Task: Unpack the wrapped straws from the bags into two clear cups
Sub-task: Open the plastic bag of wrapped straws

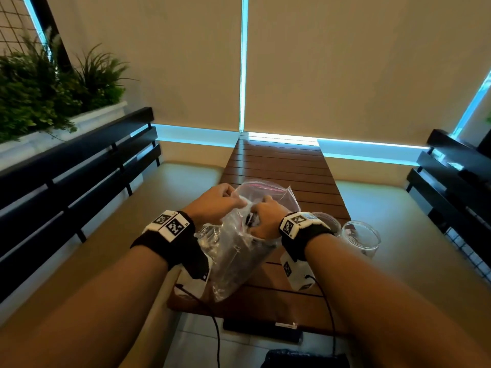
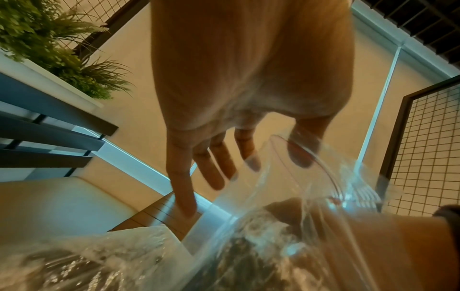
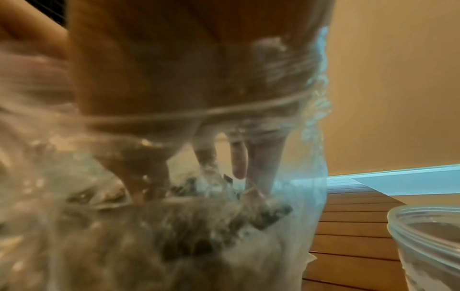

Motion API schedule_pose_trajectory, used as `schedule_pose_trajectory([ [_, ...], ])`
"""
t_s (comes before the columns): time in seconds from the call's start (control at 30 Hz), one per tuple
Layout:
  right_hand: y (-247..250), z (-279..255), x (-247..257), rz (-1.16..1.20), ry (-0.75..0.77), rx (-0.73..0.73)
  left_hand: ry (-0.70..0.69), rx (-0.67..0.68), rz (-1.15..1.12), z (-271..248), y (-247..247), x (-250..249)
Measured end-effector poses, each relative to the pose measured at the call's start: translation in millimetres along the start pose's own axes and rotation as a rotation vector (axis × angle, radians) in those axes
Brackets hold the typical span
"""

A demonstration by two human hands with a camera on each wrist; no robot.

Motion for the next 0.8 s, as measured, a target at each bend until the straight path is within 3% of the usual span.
schedule_pose_trajectory([
  [0.1, -1.3, 3.9, 2.9, -0.019, -0.039, -0.026, 0.066, 0.118, 0.089, -10.3, -12.6, 13.9],
  [0.47, -15.6, 1.8, 13.0, -0.039, 0.008, -0.058, 0.140, 0.083, -0.014, -13.6, -19.3, 25.0],
  [0.63, 14.7, -0.6, 11.2, 0.145, -0.004, -0.190, 0.113, -0.034, -0.141, -8.5, -6.5, 16.3],
  [0.8, 63.6, -12.9, 3.4, 0.414, -0.011, -0.425, 0.052, -0.178, -0.179, -6.3, 10.5, -15.5],
])
Point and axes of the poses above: each hand's wrist, its own z-axis towards the middle knuckle, its own y-axis out of the back of the hand, x = y × z, the point moved 9 cm from there along z, towards the middle knuckle, and after that the axes turned 14 degrees about -x, right-handed, at the moved point
